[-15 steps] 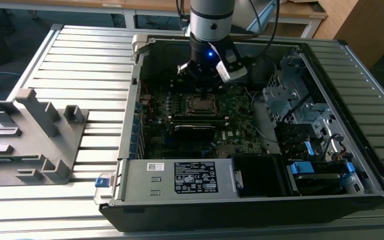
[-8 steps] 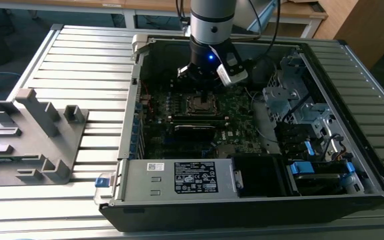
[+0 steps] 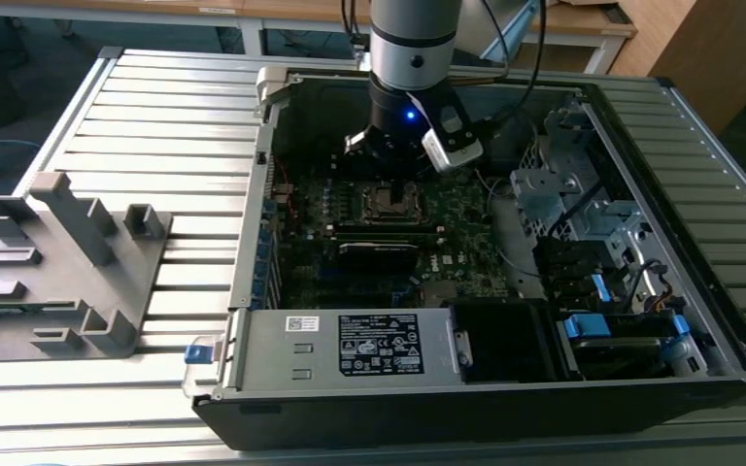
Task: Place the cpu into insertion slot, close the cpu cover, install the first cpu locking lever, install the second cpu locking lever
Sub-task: 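Install the second cpu locking lever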
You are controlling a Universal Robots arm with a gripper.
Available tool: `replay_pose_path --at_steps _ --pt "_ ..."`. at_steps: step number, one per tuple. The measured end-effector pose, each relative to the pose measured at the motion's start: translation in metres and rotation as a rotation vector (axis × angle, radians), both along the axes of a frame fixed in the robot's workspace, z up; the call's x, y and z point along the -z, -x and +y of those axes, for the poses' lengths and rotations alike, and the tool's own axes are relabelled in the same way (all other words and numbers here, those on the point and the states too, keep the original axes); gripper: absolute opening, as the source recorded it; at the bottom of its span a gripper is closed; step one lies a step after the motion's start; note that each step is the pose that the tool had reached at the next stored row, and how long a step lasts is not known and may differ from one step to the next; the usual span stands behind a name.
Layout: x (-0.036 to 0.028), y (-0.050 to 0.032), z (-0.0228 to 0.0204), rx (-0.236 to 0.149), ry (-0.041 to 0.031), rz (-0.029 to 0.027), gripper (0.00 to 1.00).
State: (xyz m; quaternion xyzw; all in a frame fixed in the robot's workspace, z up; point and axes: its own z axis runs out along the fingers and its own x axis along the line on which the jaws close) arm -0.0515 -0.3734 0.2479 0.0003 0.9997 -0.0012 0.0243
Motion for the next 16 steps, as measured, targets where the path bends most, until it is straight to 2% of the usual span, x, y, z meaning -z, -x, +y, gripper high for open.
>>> replay_pose_path --at_steps 4,6,16 --pt "0.0 0.0 -0.0001 0.0 0.0004 0.0003 0.11" --pt "0.0 -0.0001 -0.0001 0.0 0.0003 0.0063 0.11" --pt "0.0008 0.0016 0.0 0.0 0.001 0.0065 0.11"
